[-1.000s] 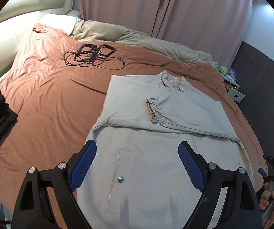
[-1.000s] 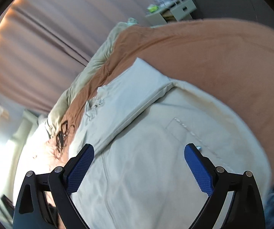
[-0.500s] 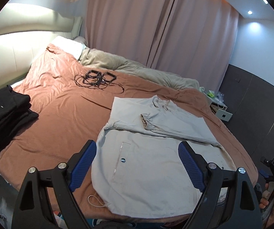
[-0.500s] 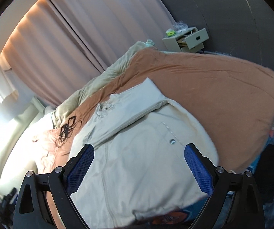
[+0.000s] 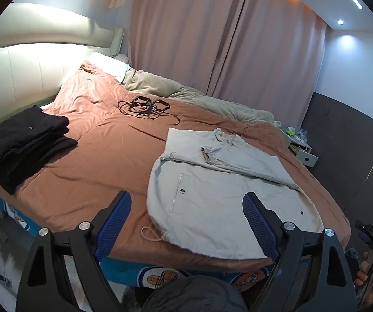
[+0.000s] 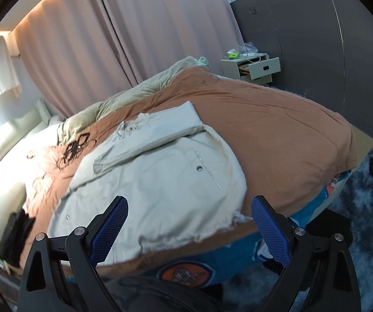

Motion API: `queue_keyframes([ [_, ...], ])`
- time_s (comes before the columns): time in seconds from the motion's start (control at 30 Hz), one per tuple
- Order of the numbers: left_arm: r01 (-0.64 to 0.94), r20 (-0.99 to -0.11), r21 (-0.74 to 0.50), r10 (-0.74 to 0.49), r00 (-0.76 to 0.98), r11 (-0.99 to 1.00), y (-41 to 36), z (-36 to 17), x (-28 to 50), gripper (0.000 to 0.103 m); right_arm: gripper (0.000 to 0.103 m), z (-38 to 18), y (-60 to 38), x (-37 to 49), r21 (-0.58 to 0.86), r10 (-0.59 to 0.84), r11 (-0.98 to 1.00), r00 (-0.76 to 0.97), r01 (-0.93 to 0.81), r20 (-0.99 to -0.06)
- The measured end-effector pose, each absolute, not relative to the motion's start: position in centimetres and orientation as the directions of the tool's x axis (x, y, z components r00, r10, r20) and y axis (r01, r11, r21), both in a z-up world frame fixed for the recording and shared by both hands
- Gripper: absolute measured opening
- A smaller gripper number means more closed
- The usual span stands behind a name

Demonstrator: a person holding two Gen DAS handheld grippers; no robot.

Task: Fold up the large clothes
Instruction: 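Lift both open tools away from the folded jacket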

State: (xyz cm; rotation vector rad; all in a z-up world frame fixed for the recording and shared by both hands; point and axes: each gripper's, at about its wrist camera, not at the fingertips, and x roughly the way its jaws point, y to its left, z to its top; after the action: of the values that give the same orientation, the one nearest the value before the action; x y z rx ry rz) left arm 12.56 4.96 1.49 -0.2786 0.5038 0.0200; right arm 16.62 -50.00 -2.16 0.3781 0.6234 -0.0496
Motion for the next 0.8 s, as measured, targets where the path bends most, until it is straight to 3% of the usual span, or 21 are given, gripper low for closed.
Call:
queue_keyframes([
  [0.07,-0.087,-0.485,-0.264,-0.054,0.873,0.961,5.2,1.2,11.6,0.092,0.096,-2.5,-50.0,15.9,0.324,0.077,0.935,0.808,0.144,-0.584],
  [0.13,-0.087,-0.481,-0.272,-0.057,0.875,0.958,5.7,1.0,10.7,0.103,0.096,-2.7,-49.9,15.0,0.303,0.065,0.942,0.812,0.141,-0.580],
  [0.43,-0.097,-0.486,-0.287,-0.058,0.872,0.953,8.2,-0.4,9.9,0.103,0.096,-3.9,-50.2,13.7,0.282,0.078,0.952,0.799,0.117,-0.596],
  [0.67,-0.107,-0.532,-0.356,-0.107,0.840,0.928,9.9,-3.8,11.0,0.103,0.096,-6.8,-51.8,14.3,0.360,0.142,0.926,0.779,0.114,-0.611],
  [0.8,-0.103,-0.551,-0.400,-0.149,0.821,0.911,10.4,-6.0,12.5,0.103,0.089,-8.8,-53.2,15.0,0.408,0.176,0.906,0.772,0.116,-0.611],
])
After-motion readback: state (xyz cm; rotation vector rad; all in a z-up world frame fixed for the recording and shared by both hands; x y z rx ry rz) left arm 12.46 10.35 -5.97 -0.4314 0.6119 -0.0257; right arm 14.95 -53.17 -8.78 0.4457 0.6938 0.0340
